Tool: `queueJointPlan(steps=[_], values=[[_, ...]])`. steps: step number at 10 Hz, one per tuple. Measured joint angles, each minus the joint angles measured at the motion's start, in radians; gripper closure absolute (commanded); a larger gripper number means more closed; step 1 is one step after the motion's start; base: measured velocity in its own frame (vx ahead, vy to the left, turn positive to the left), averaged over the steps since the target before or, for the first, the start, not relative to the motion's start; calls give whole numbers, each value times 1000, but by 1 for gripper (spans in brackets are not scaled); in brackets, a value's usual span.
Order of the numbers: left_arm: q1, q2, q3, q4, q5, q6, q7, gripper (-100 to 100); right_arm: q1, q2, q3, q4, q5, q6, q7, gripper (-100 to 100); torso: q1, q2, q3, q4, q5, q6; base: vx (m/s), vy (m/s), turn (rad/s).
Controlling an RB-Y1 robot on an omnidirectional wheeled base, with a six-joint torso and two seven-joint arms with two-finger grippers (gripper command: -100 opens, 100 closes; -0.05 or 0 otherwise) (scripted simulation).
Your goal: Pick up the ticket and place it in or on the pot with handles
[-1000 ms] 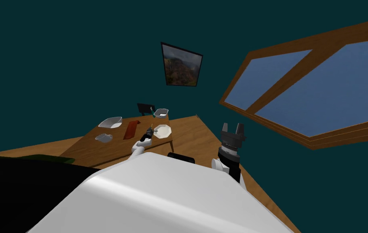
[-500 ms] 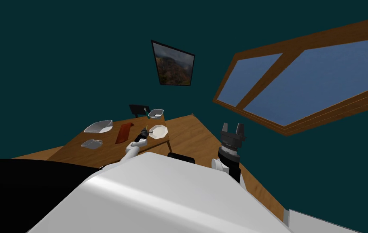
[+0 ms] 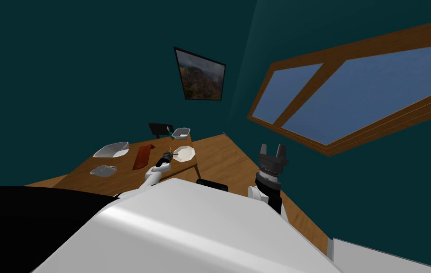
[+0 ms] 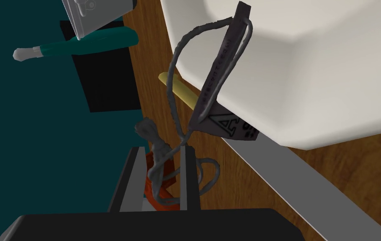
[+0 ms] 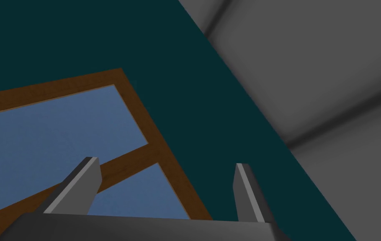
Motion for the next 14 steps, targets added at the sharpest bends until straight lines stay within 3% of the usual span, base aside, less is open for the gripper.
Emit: queueJointPlan(steps=[2, 3, 4, 6, 11, 14], values=[[0, 0, 0, 0, 0, 0, 0, 100, 0, 0, 0, 0, 0, 0, 0, 0, 0, 0, 0, 0, 0, 0, 0, 0, 0], [0, 0, 0, 0, 0, 0, -1, 0, 0, 0, 0, 0, 0, 0, 0, 0, 0, 0, 0, 0, 0, 0, 0, 0, 0], [0, 0, 0, 0, 0, 0, -1, 100, 0, 0, 0, 0, 0, 0, 0, 0, 0, 0, 0, 0, 0, 0, 20, 29, 230], [8, -47, -19, -73, -19, 31, -19, 100, 0, 0, 0, 0, 0, 0, 0, 0, 3, -1, 0, 0, 0, -3, 40, 50, 333], [19, -122, -75, -159, -51, 61, -51, 100, 0, 0, 0, 0, 0, 0, 0, 0, 2, -1, -1, 0, 2, -1, 22, 25, 138], [14, -173, -87, -211, -77, 87, -77, 100, 0, 0, 0, 0, 0, 0, 0, 0, 2, -1, 0, 0, 1, 0, 22, 20, 156]])
